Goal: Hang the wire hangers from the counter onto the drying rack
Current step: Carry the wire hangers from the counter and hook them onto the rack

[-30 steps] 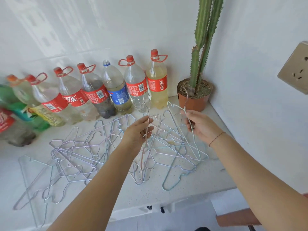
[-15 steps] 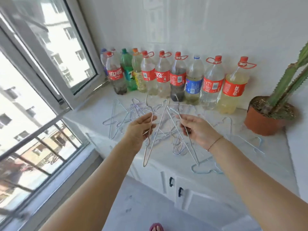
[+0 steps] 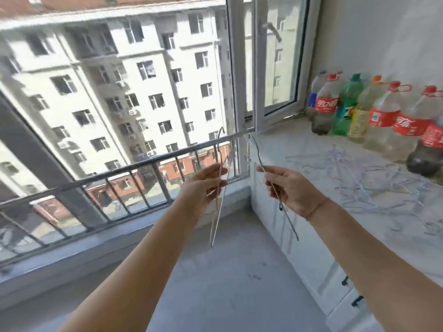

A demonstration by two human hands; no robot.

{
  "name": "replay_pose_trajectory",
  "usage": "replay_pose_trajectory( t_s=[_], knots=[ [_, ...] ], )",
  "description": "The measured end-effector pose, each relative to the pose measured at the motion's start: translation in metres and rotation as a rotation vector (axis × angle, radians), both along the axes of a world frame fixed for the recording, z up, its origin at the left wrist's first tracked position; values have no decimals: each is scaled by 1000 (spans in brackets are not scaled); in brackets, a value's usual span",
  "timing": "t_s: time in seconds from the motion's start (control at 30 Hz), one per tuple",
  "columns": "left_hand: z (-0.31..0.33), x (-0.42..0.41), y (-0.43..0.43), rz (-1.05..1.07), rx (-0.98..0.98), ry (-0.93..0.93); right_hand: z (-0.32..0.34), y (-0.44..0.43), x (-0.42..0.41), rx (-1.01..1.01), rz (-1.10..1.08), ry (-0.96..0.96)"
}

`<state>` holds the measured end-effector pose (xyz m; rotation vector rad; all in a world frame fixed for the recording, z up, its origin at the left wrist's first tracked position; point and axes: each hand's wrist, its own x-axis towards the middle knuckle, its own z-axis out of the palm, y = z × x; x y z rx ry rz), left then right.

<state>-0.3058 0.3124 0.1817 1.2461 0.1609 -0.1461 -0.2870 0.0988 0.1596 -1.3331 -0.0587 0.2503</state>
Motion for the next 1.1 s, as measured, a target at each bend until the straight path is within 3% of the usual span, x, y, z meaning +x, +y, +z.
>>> replay_pose_trajectory(
  t_s=[0.47,0.77,1.1],
  knots=[
    [26,-254,369,502,40,-46,31,401,-142,114,552,29],
    [45,-390,523,813,52,-83,60,589,-227,148,851,27],
    [60,-449,669,1034,90,-131,78,784,-258,174,1042,31]
  ],
)
